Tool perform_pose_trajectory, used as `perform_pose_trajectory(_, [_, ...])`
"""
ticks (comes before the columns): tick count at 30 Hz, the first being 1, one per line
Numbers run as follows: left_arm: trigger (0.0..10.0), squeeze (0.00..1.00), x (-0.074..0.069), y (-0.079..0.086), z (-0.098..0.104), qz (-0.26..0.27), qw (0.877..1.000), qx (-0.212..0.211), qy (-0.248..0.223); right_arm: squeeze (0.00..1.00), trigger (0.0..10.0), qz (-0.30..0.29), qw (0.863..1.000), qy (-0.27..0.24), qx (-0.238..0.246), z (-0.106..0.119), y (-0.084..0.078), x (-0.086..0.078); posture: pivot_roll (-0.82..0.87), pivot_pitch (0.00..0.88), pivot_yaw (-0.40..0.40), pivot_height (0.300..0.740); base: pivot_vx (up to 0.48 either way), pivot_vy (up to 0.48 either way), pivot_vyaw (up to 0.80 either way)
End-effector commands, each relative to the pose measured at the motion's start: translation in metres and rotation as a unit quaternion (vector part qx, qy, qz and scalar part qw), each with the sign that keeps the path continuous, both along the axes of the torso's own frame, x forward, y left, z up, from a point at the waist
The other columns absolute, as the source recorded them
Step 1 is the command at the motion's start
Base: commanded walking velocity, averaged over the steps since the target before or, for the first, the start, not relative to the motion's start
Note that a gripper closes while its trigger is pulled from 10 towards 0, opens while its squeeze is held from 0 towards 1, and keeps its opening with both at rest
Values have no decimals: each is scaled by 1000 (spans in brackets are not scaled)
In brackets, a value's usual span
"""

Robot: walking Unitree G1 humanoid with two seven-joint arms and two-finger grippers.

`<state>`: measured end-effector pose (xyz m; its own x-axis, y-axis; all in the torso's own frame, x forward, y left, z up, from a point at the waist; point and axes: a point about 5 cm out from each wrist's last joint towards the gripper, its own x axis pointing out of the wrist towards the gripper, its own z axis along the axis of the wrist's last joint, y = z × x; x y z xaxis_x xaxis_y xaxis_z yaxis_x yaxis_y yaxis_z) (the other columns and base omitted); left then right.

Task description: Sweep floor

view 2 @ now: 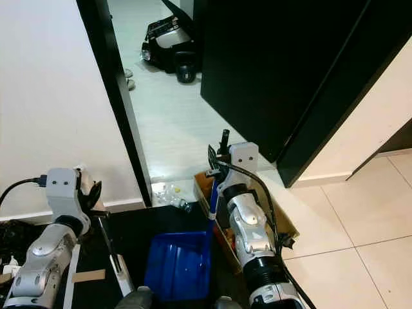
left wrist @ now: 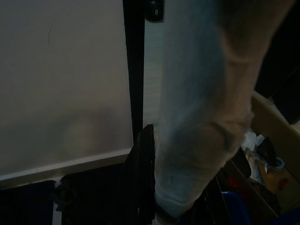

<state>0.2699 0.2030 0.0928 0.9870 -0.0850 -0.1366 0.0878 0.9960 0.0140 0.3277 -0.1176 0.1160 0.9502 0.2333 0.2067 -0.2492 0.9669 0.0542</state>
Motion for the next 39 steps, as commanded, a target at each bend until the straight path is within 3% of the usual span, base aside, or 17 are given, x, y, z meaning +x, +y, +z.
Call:
perform_pose_trajectory(1, [10000,0,0,-3,2,3,1000,1,-3,0,10000,-10,1000,10,10,-5,-4,-2,206,124,-21,740,0,0,0])
perform_pose_trajectory(9, [10000,0,-2,-5,4,-8,1000,-13,-11,0,10000,-17,1000,11,6,-8,-3,-5,197,113,-14,740,0,0,0])
perform_pose_trajectory(12, [10000,0,0,-2,6,-8,1000,-11,-12,0,10000,-13,1000,7,2,-7,-4,-5,201,108,-10,740,0,0,0])
perform_pose_trajectory(14, [10000,0,2,-1,4,-14,1000,15,-5,0,10000,-16,1000,11,3,-9,-6,-4,208,117,-12,740,0,0,0])
perform_pose_trajectory(27, [10000,0,4,-9,5,-8,1000,6,-8,0,10000,-6,1000,12,7,-10,5,-7,200,117,-5,740,0,0,0])
perform_pose_trajectory(39, [10000,0,7,-9,5,-12,1000,11,-10,0,10000,-10,1000,12,0,-10,1,-3,203,105,-1,740,0,0,0])
